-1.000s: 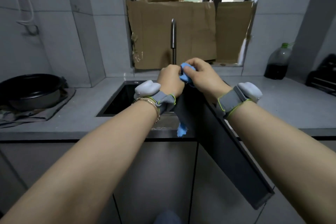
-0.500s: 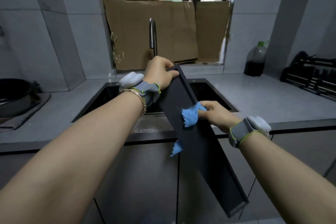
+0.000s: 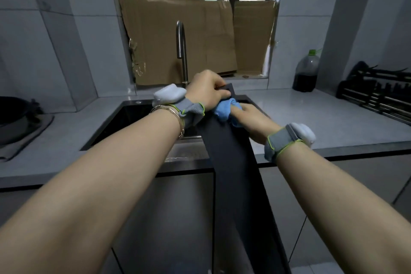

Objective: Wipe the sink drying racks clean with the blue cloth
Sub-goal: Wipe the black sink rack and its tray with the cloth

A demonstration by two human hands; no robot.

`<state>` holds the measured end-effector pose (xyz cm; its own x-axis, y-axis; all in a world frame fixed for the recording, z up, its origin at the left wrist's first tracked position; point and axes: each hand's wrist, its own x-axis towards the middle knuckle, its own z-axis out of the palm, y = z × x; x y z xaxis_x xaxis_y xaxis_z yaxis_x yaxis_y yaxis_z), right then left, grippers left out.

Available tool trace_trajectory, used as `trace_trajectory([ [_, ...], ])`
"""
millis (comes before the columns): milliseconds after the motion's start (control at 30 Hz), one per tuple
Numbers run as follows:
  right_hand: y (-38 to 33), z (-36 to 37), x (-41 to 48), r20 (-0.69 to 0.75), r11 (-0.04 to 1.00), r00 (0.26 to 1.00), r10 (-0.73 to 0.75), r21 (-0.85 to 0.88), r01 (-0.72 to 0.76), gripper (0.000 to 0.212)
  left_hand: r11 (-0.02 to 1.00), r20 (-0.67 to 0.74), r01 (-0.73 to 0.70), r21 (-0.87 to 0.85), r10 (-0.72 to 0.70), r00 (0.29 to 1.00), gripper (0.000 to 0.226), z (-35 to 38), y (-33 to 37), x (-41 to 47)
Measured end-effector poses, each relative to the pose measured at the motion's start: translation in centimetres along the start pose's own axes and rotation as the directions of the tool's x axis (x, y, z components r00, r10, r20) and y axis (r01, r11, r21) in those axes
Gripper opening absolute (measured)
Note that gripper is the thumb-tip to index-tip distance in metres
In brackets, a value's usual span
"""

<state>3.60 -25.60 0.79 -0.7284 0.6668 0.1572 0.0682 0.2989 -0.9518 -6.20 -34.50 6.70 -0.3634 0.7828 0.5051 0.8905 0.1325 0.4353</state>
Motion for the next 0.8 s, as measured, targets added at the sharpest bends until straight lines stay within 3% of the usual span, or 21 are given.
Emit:
trace_trajectory([
  [67,1.1,-0.1,-0.7,0.070,0.984,0.987,0.144,-0.113,-0.136,0.047,1.000,-0.086,0.020,-0.021,-0.022,0.996,0.013,-0.6,-0.3,0.4],
  [133,2.3,-0.4,-1.7,0.144,0.944,0.959,0.242,-0.262,-0.199,0.027,0.999,-0.158,0.034,-0.006,-0.034,0.987,0.016,-1.2,-0.7,0.5],
  [267,4.9,-1.2,-3.1,0.160,0.949,0.967,0.200,-0.277,-0.151,0.008,0.995,-0.255,0.067,-0.067,-0.082,0.964,0.016,-2.7,-2.5,0.7],
  [400,6.0,-2.1,-4.3,0.130,0.934,0.970,0.206,-0.321,-0.155,0.019,0.975,-0.340,0.139,-0.171,-0.191,0.921,0.017,-3.4,-4.5,0.1],
  [433,5.7,-2.2,-4.2,0.103,0.929,0.977,0.188,-0.343,-0.143,0.016,0.973,-0.375,0.173,-0.156,-0.220,0.901,0.018,-3.4,-4.9,-0.1],
  [500,4.9,-2.5,-3.5,0.074,0.913,0.989,0.132,-0.397,-0.092,0.009,0.956,-0.411,0.290,0.041,-0.249,0.877,0.026,-3.5,-5.7,-0.4],
  [567,3.7,-2.8,-2.5,0.075,0.897,0.993,0.086,-0.440,-0.044,0.016,0.884,-0.322,0.331,0.329,-0.224,0.920,0.054,-3.0,-5.7,-0.8],
  [667,1.8,-2.5,-1.5,0.076,0.886,0.996,0.036,-0.464,0.003,0.018,0.809,-0.109,0.092,0.581,-0.035,0.993,0.089,-1.7,-4.2,-1.6],
  [733,0.4,-1.7,-1.0,0.101,0.875,0.995,-0.021,-0.479,0.067,0.015,0.733,0.061,-0.126,0.668,0.115,0.991,0.082,-0.2,-2.6,-1.7],
  [800,-0.7,-0.9,-0.7,0.151,0.825,0.985,-0.087,-0.543,0.156,0.007,0.679,0.243,-0.310,0.665,0.195,0.950,0.039,1.2,-1.3,-1.6],
])
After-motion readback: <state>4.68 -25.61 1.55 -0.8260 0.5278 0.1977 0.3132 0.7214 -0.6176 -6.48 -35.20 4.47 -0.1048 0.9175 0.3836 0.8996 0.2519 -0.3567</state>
